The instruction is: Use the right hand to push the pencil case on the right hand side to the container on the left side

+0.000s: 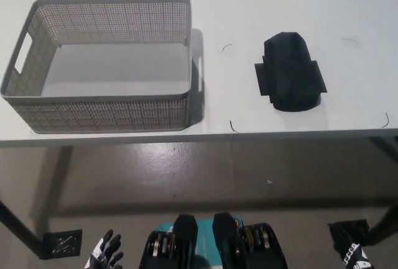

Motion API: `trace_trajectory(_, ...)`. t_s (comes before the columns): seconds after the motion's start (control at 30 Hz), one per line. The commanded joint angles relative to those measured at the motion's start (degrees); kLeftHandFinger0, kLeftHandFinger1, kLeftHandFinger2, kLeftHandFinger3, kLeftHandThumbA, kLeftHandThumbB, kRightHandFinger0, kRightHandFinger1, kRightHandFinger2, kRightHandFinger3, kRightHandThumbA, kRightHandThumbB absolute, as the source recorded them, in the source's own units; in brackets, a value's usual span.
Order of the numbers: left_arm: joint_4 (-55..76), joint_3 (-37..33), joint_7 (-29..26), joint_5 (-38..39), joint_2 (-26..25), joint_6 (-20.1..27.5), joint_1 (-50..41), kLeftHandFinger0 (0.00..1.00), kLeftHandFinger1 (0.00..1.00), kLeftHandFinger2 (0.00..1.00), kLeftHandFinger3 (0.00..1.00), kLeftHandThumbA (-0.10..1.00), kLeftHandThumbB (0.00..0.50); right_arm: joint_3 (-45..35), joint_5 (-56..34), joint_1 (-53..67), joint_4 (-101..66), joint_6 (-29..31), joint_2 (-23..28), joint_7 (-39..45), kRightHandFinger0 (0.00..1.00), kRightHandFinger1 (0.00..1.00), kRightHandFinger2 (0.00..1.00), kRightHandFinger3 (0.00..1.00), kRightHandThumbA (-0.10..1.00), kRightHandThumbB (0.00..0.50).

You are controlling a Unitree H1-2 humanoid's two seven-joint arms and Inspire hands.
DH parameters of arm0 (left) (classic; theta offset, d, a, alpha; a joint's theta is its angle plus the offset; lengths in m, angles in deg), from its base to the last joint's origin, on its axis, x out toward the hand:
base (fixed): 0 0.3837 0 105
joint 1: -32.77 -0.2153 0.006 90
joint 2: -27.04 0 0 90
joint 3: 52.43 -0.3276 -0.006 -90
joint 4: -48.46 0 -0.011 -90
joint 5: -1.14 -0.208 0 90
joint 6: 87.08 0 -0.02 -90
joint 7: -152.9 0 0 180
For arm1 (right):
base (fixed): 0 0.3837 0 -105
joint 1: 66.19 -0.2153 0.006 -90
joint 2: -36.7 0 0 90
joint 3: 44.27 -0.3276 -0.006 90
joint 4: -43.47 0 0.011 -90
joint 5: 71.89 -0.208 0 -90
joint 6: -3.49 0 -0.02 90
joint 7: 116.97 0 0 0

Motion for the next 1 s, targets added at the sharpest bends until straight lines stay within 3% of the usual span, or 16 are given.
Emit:
trace_trajectory(0.0, 2.00, 0.82, -0.52, -0.97, -0.96, 3.34, 1.47, 1.00, 1.00, 1.00, 1.00, 0.80, 0.189, -0.74, -0.46, -3.86, -3.51, 0.94, 0.28, -0.28, 1.00, 1.00, 1.00, 1.00, 0.99, 0.300)
trace_trajectory(0.13, 2.13, 1.26, -1.18, -1.93, -0.86, 3.34, 1.85, 1.00, 1.00, 1.00, 1.00, 0.79, 0.184, -1.60, -2.05, -6.64, -5.36, 0.26, 0.55, -0.31, 1.00, 1.00, 1.00, 1.00, 0.93, 0.281)
trace_trajectory(0.2, 2.37, 1.12, -1.22, -2.28, -0.72, 3.34, 1.90, 1.00, 1.00, 1.00, 1.00, 0.81, 0.208, -2.68, -1.83, -9.03, -6.37, -0.10, 1.05, -0.82, 1.00, 1.00, 1.00, 1.00, 0.91, 0.265)
trace_trajectory(0.37, 3.60, 1.00, -1.34, -2.58, -0.56, 3.34, 1.69, 1.00, 1.00, 1.00, 1.00, 0.81, 0.203, -4.87, -1.84, -13.43, -9.05, -3.62, 1.66, -1.47, 1.00, 1.00, 1.00, 1.00, 0.89, 0.286)
trace_trajectory(0.47, 3.82, 1.05, -1.25, -2.74, -0.49, 3.34, 1.69, 1.00, 1.00, 1.00, 1.00, 0.81, 0.200, -6.10, -2.07, -16.75, -8.23, -4.78, 2.47, -1.53, 0.97, 1.00, 1.00, 1.00, 0.91, 0.343)
trace_trajectory(0.63, 4.17, 0.79, -1.05, -3.14, -0.54, 3.34, 1.17, 1.00, 1.00, 1.00, 1.00, 0.80, 0.190, -8.00, -0.64, -23.10, -6.66, -6.75, 3.51, -2.53, 0.92, 1.00, 1.00, 1.00, 0.95, 0.370)
trace_trajectory(0.7, 4.26, 0.63, -0.87, -2.75, -0.53, 3.34, 1.01, 1.00, 1.00, 1.00, 1.00, 0.79, 0.194, -8.49, -0.41, -25.40, -5.82, -7.60, 4.13, -2.64, 0.96, 1.00, 1.00, 1.00, 0.97, 0.370)
trace_trajectory(0.83, 4.44, 0.32, -0.58, -2.31, -0.47, 3.30, 0.82, 1.00, 1.00, 1.00, 1.00, 0.79, 0.194, -9.31, -0.38, -30.99, -3.38, -9.48, 5.27, -2.78, 0.94, 1.00, 1.00, 1.00, 0.97, 0.367)
trace_trajectory(0.97, 4.32, 0.13, -0.59, -2.57, -0.52, 3.32, 0.50, 1.00, 1.00, 1.00, 1.00, 0.79, 0.198, -9.75, 0.03, -36.34, 0.87, -11.96, 6.28, -2.94, 1.00, 1.00, 1.00, 1.00, 1.00, 0.392)
